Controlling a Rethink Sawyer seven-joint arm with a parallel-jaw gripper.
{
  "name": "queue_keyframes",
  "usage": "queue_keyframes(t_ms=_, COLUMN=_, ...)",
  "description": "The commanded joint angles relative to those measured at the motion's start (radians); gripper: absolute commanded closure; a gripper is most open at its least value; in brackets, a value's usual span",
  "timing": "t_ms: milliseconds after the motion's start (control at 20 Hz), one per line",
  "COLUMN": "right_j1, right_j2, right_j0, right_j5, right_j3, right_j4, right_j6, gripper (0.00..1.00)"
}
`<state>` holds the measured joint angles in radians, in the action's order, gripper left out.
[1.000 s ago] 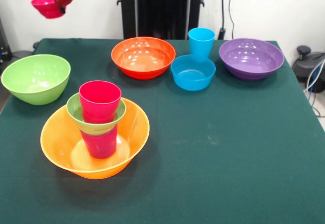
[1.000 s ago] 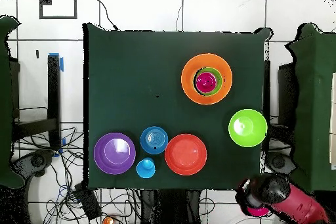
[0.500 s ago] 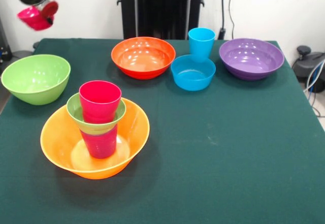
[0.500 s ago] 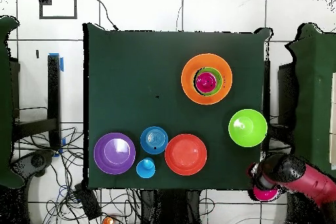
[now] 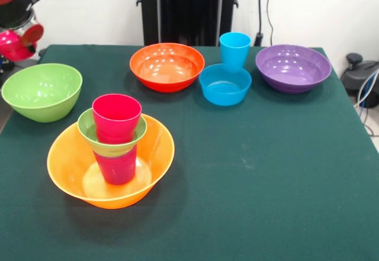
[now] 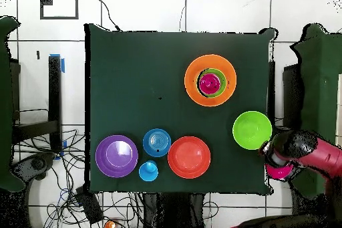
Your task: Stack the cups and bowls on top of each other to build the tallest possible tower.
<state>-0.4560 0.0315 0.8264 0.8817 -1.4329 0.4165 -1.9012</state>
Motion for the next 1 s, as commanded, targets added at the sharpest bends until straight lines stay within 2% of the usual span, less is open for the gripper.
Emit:
queue_keyframes(t_ms=50, right_j1=0.026, right_j2=-0.09, right_j0=-0.165, right_j5=0.27, right_j3=0.245, right_j4=0.111, right_j6=0.241, gripper=1.0)
queue_keyframes(t_ms=250, right_j1=-0.016, right_j2=-0.039, right_j0=-0.23, right_j5=0.3, right_j3=0.238, right_j4=0.145, right_j6=0.185, gripper=1.0)
queue_keyframes(t_ms=350, right_j1=-0.044, right_j2=-0.038, right_j0=-0.232, right_j5=0.345, right_j3=0.234, right_j4=0.143, right_j6=0.222, gripper=1.0)
queue_keyframes(t_ms=500, right_j1=-0.116, right_j2=-0.056, right_j0=-0.205, right_j5=0.469, right_j3=0.234, right_j4=0.12, right_j6=0.343, gripper=1.0)
queue_keyframes(t_ms=600, right_j1=-0.135, right_j2=-0.067, right_j0=-0.2, right_j5=0.537, right_j3=0.247, right_j4=0.099, right_j6=0.352, gripper=1.0)
queue_keyframes(t_ms=850, right_j1=-0.116, right_j2=-0.101, right_j0=-0.216, right_j5=0.572, right_j3=0.328, right_j4=0.102, right_j6=0.312, gripper=1.0)
queue_keyframes(t_ms=1000, right_j1=-0.119, right_j2=-0.105, right_j0=-0.227, right_j5=0.536, right_j3=0.34, right_j4=0.106, right_j6=0.27, gripper=1.0)
